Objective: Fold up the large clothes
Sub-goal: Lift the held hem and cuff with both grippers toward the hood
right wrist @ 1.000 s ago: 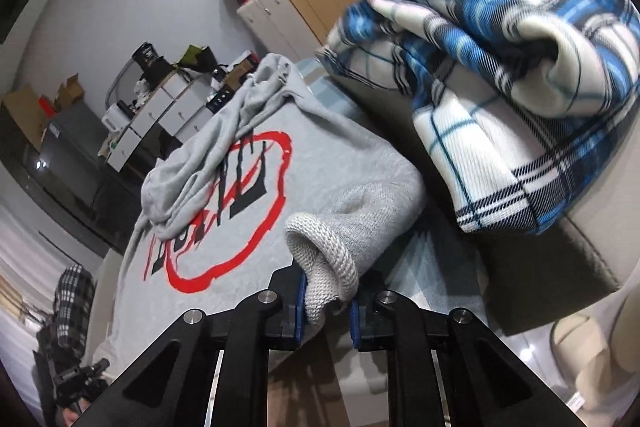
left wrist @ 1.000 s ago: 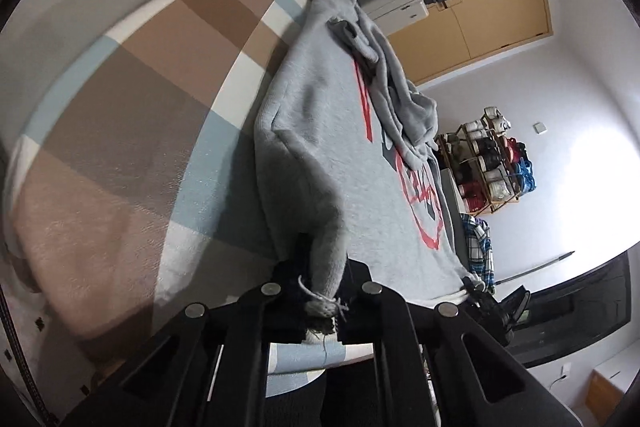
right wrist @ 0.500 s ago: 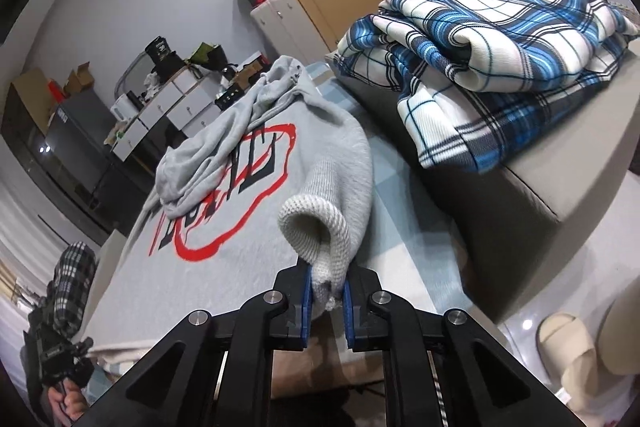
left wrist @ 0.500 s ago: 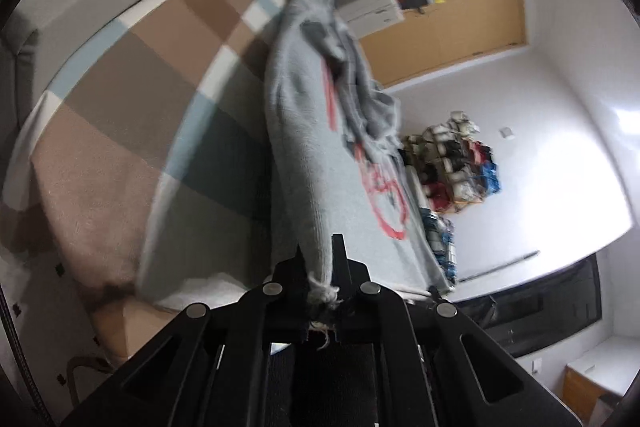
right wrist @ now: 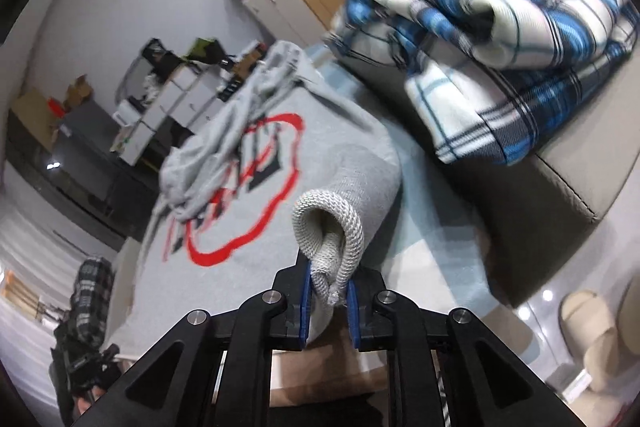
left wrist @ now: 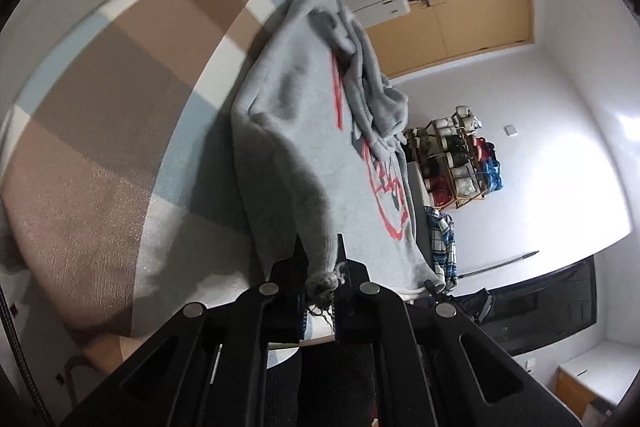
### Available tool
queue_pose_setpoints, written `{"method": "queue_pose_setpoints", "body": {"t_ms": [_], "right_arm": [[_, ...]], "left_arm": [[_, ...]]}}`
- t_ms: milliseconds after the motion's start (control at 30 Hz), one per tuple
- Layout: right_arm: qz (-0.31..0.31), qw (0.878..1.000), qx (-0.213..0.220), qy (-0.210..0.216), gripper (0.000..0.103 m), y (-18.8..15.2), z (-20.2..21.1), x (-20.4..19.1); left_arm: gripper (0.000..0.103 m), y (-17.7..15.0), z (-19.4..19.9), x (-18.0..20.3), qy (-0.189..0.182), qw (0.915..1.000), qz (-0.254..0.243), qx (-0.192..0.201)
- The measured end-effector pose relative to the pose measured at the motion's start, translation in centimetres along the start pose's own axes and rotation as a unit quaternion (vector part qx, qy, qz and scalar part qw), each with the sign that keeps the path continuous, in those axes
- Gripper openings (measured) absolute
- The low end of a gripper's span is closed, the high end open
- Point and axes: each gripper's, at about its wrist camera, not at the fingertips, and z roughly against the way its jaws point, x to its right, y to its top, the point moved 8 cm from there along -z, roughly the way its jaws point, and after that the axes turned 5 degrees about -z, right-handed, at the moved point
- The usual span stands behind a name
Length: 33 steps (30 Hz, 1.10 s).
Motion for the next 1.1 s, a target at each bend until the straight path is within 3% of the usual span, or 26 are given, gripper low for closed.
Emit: {"method": "queue_pose_setpoints", "body": {"t_ms": [100,167,233,367,433,500,600,667,700,733,800,867,900,933,1100], "right_arm": [[-0.023,1.000,-0.010,0.003,0.021,-0.1,-0.7,0.7],[-0.023,1.000,-0.015,0.000,0.034,-0.1,-1.1,0.8],[-0.023,1.000,-0.017,0.005,0.058,-0.2,-1.6,0.7],[-0.009,1.000,-0.016,-0.001,0.065,0.1,-2.6,0.1],[0.007,1.000,-0.012,-0.007,0.069,0.3,-3.2,-0.5],[0.022,1.000,-0.010,-0.009,0.069,0.3,-3.7,-1.1],[0.066,0.998,-0.012,0.000,0.069,0.1,-4.8,-2.3],[0.093,0.996,0.004,-0.013,0.065,0.2,-5.1,-2.6],[0.100,0.995,0.009,-0.018,0.054,0.2,-5.2,-2.6],[0.104,0.994,0.015,-0.026,0.035,0.4,-5.2,-2.4],[0.099,0.994,0.023,-0.037,0.017,0.7,-5.2,-1.8],[0.083,0.996,0.028,-0.035,0.014,1.0,-4.8,-1.1],[0.084,0.995,0.034,-0.040,0.013,1.2,-4.6,-0.9],[0.090,0.994,0.038,-0.046,0.012,1.2,-4.2,-0.8],[0.117,0.990,0.062,-0.050,0.011,1.0,-2.0,-1.3]], "left_arm": [[0.021,-0.2,0.3,-0.7,-0.005,0.9998,0.018,-0.009],[0.024,-0.2,0.4,-0.6,-0.017,0.9995,0.024,-0.013],[0.033,-0.1,0.5,-0.2,-0.029,0.9991,0.024,-0.020],[0.051,0.3,-0.1,1.0,-0.032,0.9988,0.018,-0.032],[0.067,0.3,-0.4,1.7,-0.030,0.9989,0.003,-0.037],[0.076,0.3,-0.9,2.2,-0.029,0.9985,-0.013,-0.045],[0.080,0.4,-1.6,2.6,-0.026,0.9976,-0.030,-0.057],[0.080,0.5,-1.8,2.5,-0.026,0.9976,-0.029,-0.058],[0.080,0.6,-1.9,2.5,-0.025,0.9977,-0.028,-0.057],[0.080,0.6,-1.8,2.4,-0.024,0.9979,-0.028,-0.054],[0.076,0.5,-1.8,2.3,-0.016,0.9978,-0.029,-0.057],[0.048,0.1,-2.0,1.6,0.021,0.9967,-0.041,-0.067],[0.017,0.0,-2.0,1.0,0.044,0.9954,-0.045,-0.073],[0.005,-0.4,-2.0,-0.1,0.064,0.9938,-0.040,-0.082],[0.004,-0.7,-0.3,-1.6,0.038,0.9969,-0.010,-0.069]]}}
